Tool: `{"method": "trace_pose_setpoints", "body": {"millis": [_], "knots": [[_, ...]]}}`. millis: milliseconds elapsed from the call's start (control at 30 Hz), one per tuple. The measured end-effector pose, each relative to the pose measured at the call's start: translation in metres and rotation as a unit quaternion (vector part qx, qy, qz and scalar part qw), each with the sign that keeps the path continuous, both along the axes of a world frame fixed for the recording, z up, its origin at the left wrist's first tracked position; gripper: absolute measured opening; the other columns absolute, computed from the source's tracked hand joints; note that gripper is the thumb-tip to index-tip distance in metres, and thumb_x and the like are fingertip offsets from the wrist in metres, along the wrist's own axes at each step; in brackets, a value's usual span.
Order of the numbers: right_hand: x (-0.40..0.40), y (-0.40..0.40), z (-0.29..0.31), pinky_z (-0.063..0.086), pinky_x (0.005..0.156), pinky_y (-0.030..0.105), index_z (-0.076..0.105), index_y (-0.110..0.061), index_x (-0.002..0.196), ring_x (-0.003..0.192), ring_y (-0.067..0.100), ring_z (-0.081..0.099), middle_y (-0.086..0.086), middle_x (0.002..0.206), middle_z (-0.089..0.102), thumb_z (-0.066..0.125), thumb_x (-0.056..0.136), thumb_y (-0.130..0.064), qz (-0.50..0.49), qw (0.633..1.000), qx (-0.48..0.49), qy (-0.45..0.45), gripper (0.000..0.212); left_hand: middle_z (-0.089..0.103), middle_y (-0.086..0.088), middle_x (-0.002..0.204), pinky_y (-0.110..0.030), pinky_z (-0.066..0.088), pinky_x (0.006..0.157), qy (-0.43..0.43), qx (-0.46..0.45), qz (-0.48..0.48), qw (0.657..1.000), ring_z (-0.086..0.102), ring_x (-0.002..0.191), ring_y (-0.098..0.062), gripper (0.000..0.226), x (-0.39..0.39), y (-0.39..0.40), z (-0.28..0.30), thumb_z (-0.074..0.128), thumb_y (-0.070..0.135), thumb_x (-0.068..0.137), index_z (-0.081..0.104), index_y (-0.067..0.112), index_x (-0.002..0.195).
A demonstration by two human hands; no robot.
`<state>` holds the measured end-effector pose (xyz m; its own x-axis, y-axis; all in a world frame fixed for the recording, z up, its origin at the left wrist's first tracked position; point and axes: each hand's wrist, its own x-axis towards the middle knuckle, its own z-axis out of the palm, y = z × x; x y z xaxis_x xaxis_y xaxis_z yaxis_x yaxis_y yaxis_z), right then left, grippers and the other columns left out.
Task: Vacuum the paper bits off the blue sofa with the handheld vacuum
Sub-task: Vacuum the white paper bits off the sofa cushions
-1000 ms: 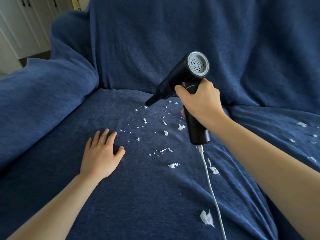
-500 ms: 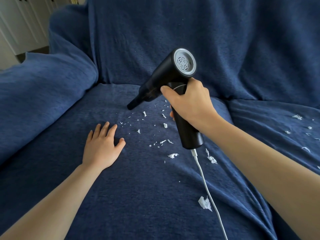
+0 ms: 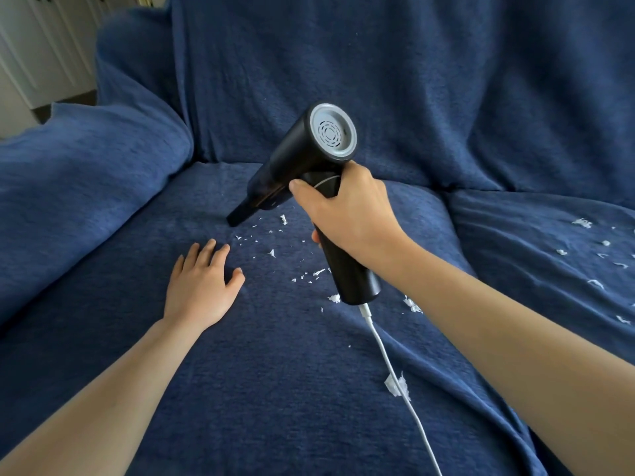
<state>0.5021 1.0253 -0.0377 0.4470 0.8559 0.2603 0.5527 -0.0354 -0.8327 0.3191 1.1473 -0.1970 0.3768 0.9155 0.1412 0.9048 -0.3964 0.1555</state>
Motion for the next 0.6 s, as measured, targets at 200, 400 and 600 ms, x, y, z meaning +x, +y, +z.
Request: {"method": "trace_pose_setpoints", "body": {"millis": [200,400,600], "knots": [[0.017,-0.005,0.000,0.059,0.071,0.031,0.051,-0.028,0.078,0.069,0.022,0.072,-0.001,0.079,0.070,0.065,0.085,-0.046,-0.060,0.998,-0.001,-0.025,0.024,0.019,-0.004,0.159,-0.043,0.011,0.120,0.006,0.000,0.003,1.000,0.014,0.147,-0.025,0.058,0.001,-0.002,0.001,0.034,0.045,0.097,0.029,0.020,0.149],[0.017,-0.019,0.007,0.061,0.073,0.034,0.054,-0.024,0.079,0.058,0.020,0.072,-0.003,0.070,0.069,0.066,0.087,-0.042,-0.058,0.998,-0.006,-0.035,0.023,0.020,-0.005,0.159,-0.044,0.012,0.120,0.010,-0.002,0.004,1.000,0.014,0.147,-0.026,0.058,0.001,-0.004,0.001,0.034,0.044,0.097,0.029,0.019,0.149],[0.004,-0.033,0.009,0.055,0.048,0.020,0.054,-0.021,0.077,0.043,0.013,0.067,-0.004,0.056,0.064,0.067,0.089,-0.034,-0.014,1.000,-0.019,0.002,0.023,0.018,-0.005,0.160,-0.044,0.013,0.120,0.013,-0.008,0.001,1.000,0.013,0.147,-0.026,0.058,0.000,-0.009,0.000,0.033,0.044,0.098,0.027,0.018,0.150]]}}
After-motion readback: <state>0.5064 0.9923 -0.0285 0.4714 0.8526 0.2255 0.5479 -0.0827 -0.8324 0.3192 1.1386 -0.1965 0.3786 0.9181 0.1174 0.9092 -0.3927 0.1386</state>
